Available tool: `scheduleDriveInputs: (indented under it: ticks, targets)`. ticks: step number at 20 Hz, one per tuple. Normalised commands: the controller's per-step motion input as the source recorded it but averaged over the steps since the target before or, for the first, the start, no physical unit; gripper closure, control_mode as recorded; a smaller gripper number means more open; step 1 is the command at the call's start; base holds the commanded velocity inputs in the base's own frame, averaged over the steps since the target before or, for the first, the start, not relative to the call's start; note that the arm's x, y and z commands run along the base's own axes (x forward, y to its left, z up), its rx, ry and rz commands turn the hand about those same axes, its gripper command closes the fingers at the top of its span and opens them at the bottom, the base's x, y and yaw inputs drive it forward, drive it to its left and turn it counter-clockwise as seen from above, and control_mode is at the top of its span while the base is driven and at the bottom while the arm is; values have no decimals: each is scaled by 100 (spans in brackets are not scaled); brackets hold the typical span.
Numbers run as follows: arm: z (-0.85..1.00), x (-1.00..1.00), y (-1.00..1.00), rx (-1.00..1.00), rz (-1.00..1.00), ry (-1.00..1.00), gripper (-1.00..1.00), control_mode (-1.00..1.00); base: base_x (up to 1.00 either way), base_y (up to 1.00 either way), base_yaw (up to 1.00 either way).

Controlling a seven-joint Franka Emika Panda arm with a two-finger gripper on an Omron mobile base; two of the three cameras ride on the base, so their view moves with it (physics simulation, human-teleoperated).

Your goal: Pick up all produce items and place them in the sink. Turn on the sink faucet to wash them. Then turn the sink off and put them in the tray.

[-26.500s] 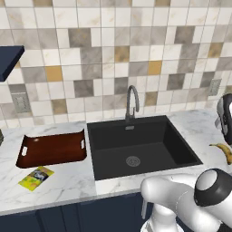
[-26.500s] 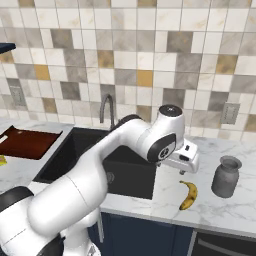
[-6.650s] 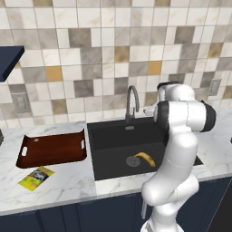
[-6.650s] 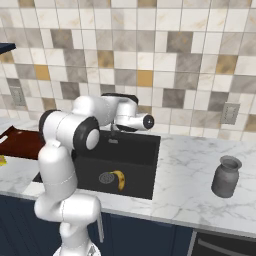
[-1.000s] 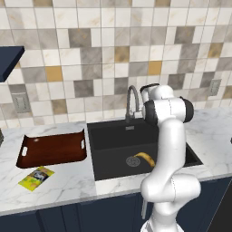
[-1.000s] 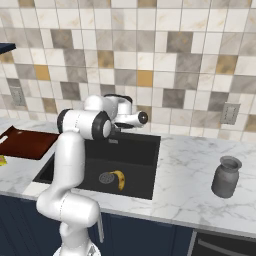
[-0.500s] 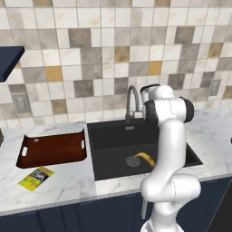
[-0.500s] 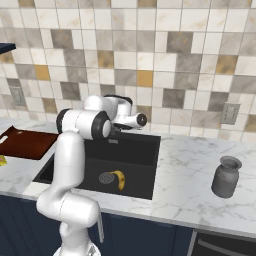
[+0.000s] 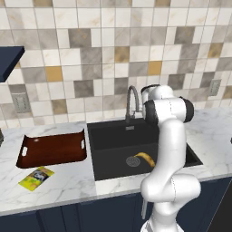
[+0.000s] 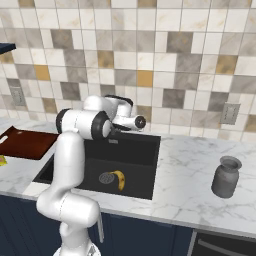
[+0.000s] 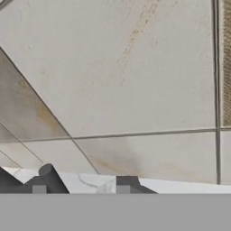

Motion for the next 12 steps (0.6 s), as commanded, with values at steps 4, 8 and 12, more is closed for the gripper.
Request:
scheduleDriveInputs:
  ticks: [4, 8, 12]
  targets:
    - [-47, -1, -55, 0, -7, 5, 100, -100, 0, 0, 0]
    - [-49, 0, -54, 0, -6, 5, 100, -100, 0, 0, 0]
    - [-50, -2, -51, 0, -5, 3, 100, -100, 0, 0, 0]
